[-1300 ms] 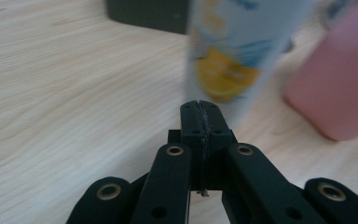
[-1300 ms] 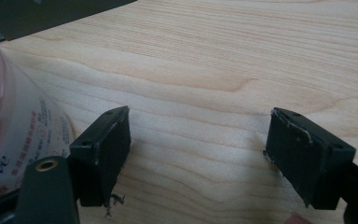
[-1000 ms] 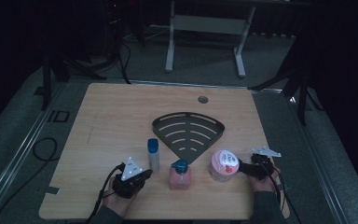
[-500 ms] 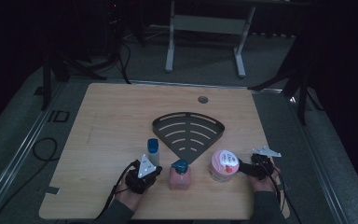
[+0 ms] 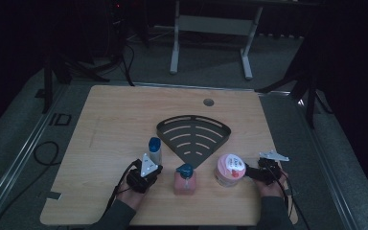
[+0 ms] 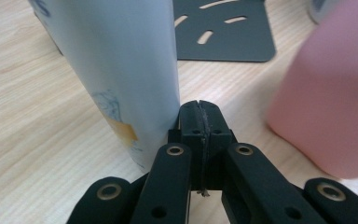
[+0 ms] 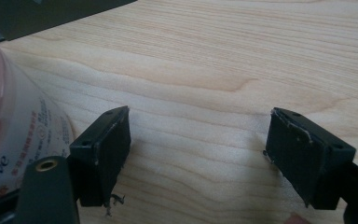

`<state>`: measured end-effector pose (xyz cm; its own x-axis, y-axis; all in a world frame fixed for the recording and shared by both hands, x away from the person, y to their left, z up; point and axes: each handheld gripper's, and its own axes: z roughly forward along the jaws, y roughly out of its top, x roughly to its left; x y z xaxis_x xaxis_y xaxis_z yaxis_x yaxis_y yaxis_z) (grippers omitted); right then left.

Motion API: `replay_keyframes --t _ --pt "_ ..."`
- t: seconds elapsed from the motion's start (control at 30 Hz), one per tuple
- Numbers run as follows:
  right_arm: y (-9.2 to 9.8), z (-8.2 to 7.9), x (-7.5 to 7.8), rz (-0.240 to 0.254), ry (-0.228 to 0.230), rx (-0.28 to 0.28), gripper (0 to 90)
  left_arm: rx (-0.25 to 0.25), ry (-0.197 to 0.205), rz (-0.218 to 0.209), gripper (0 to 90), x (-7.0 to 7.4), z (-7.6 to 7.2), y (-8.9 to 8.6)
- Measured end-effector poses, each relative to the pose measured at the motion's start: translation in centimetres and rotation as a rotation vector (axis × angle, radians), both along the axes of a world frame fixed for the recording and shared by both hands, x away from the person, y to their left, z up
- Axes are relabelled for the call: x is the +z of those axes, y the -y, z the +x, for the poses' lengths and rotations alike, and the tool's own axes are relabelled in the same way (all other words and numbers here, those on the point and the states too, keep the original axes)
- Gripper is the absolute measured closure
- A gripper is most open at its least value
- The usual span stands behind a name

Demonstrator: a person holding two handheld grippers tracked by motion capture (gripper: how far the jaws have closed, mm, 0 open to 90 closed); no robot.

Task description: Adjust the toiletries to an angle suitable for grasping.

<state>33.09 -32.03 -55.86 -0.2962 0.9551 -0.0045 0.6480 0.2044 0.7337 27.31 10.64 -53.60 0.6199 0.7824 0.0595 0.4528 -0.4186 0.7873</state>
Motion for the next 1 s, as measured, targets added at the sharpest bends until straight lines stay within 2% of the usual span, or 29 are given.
replay_keyframes --t 0.73,1.0 --pt "0.0 0.0 0.0 -0.001 0.000 0.001 21.5 0.057 0.012 0.035 90.0 -0.7 3.1 -0.9" --pt "0.0 0.0 0.0 -0.001 0.000 0.002 21.5 0.063 0.012 0.035 90.0 -0.8 3.4 -0.8"
